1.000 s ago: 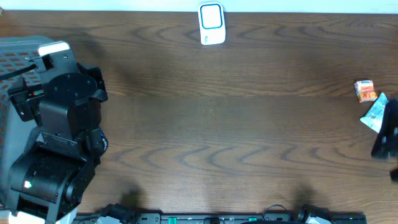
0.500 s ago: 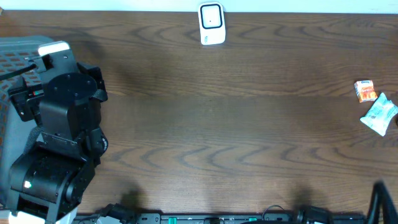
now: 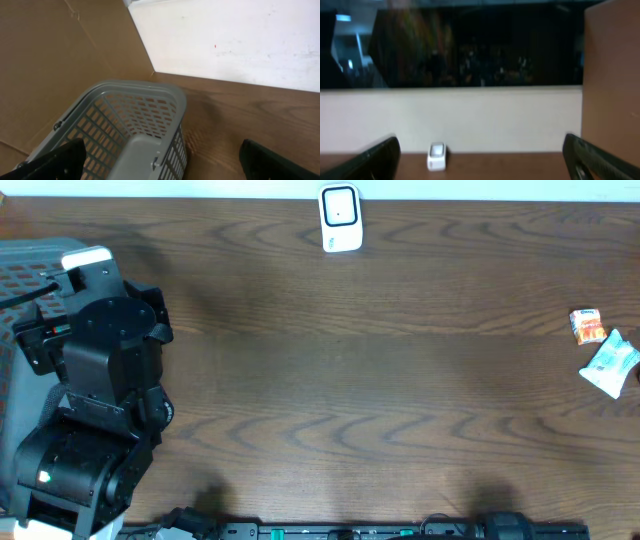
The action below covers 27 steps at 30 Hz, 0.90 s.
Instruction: Scan the item barcode
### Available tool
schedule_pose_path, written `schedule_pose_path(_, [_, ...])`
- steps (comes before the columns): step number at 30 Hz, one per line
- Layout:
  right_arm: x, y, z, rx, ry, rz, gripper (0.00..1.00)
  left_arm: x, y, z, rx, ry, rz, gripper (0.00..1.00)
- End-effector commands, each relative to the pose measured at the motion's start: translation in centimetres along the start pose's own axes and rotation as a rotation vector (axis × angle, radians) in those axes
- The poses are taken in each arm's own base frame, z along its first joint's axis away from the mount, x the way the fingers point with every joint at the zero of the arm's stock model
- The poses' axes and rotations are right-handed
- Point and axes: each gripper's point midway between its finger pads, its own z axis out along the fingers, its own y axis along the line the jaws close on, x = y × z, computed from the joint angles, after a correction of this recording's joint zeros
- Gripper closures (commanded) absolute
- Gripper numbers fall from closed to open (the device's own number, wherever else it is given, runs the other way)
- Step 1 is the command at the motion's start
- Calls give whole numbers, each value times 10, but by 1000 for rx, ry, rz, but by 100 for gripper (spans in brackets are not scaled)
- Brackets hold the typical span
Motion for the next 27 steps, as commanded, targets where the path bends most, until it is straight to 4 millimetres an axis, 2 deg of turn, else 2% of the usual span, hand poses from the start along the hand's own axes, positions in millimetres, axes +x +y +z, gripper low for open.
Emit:
schedule_pose_path(1, [37,-4,27,-5,18,-7,1,-2,3,-1,-7,-3,-19,2])
schedule_pose_path(11, [130,-3,102,-29,-143,4,1,-1,3,-1,-7,-3,-18,2])
schedule_pose_path(18, [195,-6,124,-34,-186,62,1,-2,3,-1,-7,-3,-19,2])
schedule_pose_path(27, [284,-18,145,27,-28,63,1,-2,3,-1,-7,-3,-19,2])
